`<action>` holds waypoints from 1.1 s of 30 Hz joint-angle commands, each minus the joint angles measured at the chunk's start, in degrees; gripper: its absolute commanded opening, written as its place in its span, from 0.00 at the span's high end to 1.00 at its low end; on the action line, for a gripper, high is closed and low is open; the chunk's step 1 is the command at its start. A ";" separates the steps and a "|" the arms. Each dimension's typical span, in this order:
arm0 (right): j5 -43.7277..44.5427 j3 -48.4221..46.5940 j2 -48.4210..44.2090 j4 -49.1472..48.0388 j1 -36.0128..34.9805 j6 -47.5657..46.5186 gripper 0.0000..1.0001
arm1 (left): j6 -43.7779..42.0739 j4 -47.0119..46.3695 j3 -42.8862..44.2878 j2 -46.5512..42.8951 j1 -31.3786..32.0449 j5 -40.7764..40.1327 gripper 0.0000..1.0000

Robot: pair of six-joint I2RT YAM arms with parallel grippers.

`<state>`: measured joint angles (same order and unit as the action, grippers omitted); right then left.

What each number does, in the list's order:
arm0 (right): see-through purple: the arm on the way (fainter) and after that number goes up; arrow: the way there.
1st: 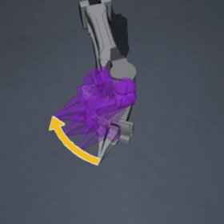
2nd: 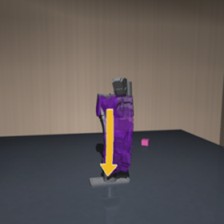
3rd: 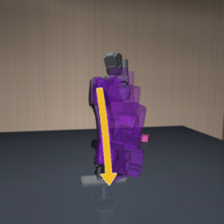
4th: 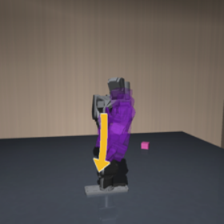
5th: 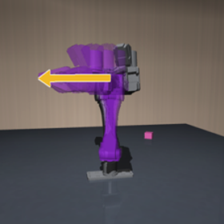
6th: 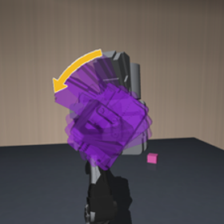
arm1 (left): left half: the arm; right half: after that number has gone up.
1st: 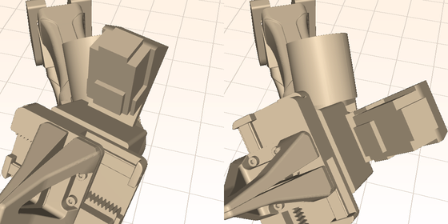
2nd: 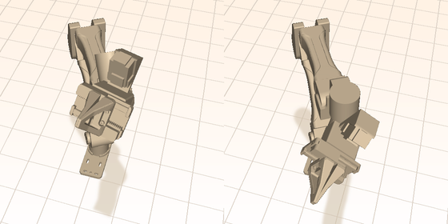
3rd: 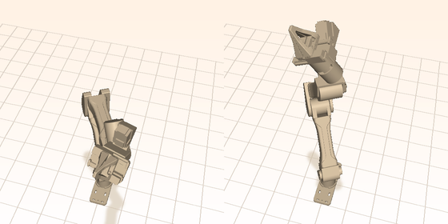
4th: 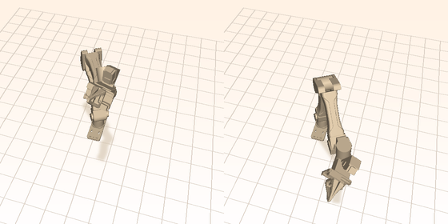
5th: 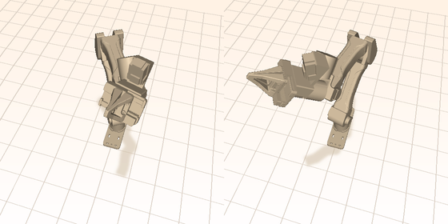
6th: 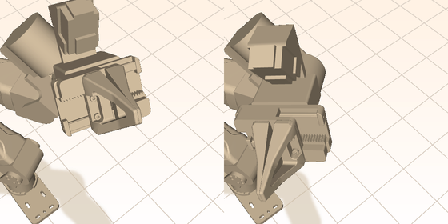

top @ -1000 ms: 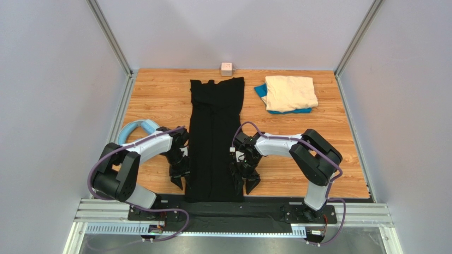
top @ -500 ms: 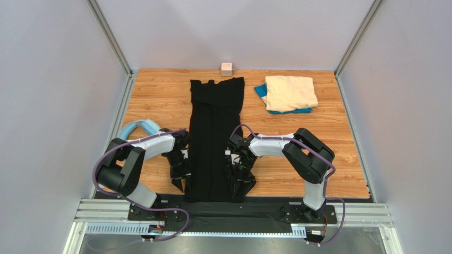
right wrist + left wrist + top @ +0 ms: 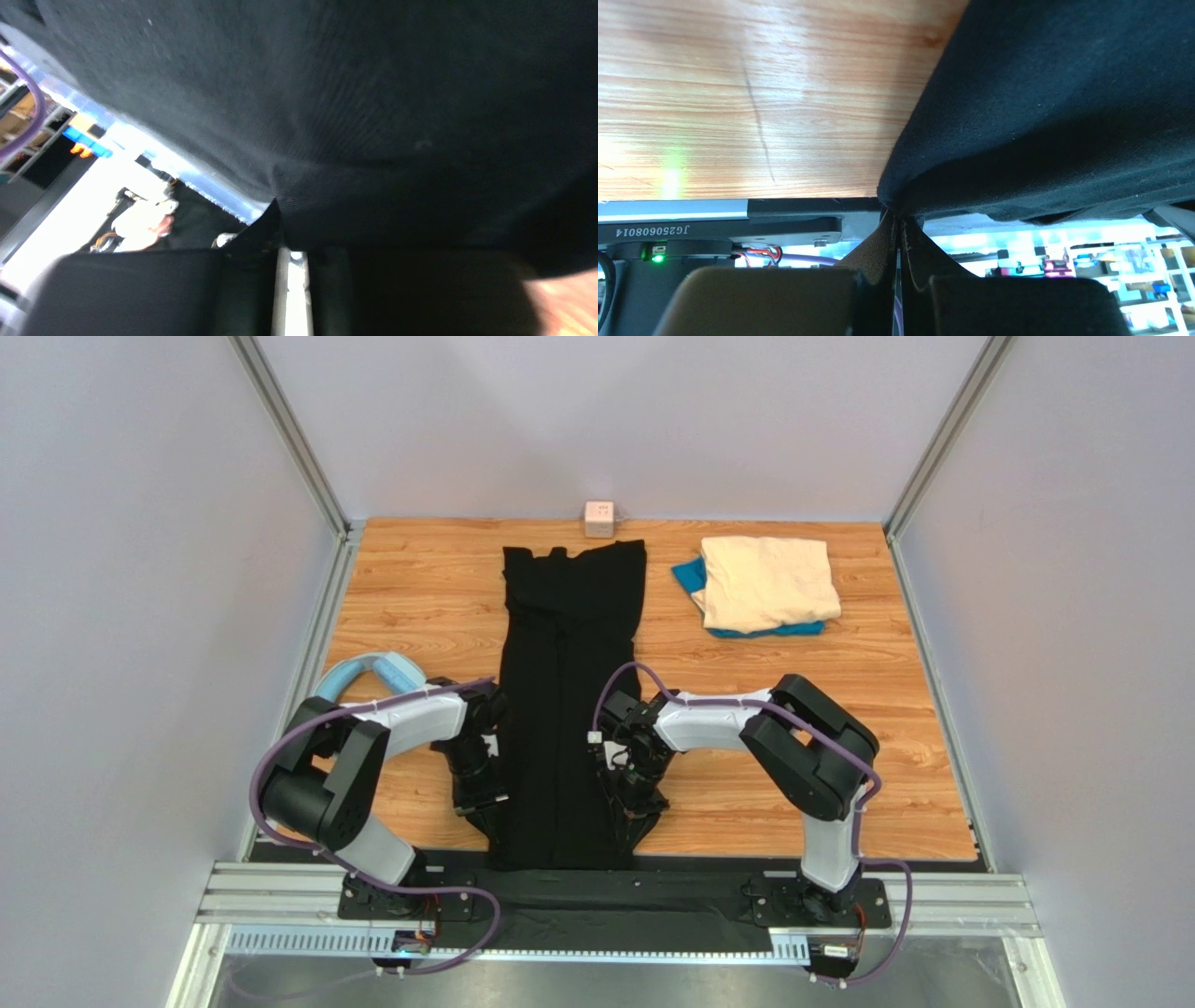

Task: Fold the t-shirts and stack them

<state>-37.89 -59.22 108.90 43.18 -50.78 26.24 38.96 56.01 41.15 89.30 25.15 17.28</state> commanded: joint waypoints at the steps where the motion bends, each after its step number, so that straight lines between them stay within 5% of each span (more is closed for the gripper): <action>1: 5.46 0.25 3.16 -2.32 -0.28 -0.22 1.00 | 0.68 0.15 -0.10 -1.75 0.34 -0.40 1.00; 17: 12.66 -15.12 -6.95 16.49 2.97 -5.41 1.00 | -3.71 5.95 10.35 -6.51 0.43 -2.25 1.00; 33: 12.84 -33.66 -2.12 25.20 12.64 -8.39 0.99 | -6.18 6.92 27.75 0.96 0.25 -6.02 1.00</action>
<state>-25.50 -86.50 104.95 65.84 -40.21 19.62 34.35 62.13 63.24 88.86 25.15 14.09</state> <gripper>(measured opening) 0.012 0.006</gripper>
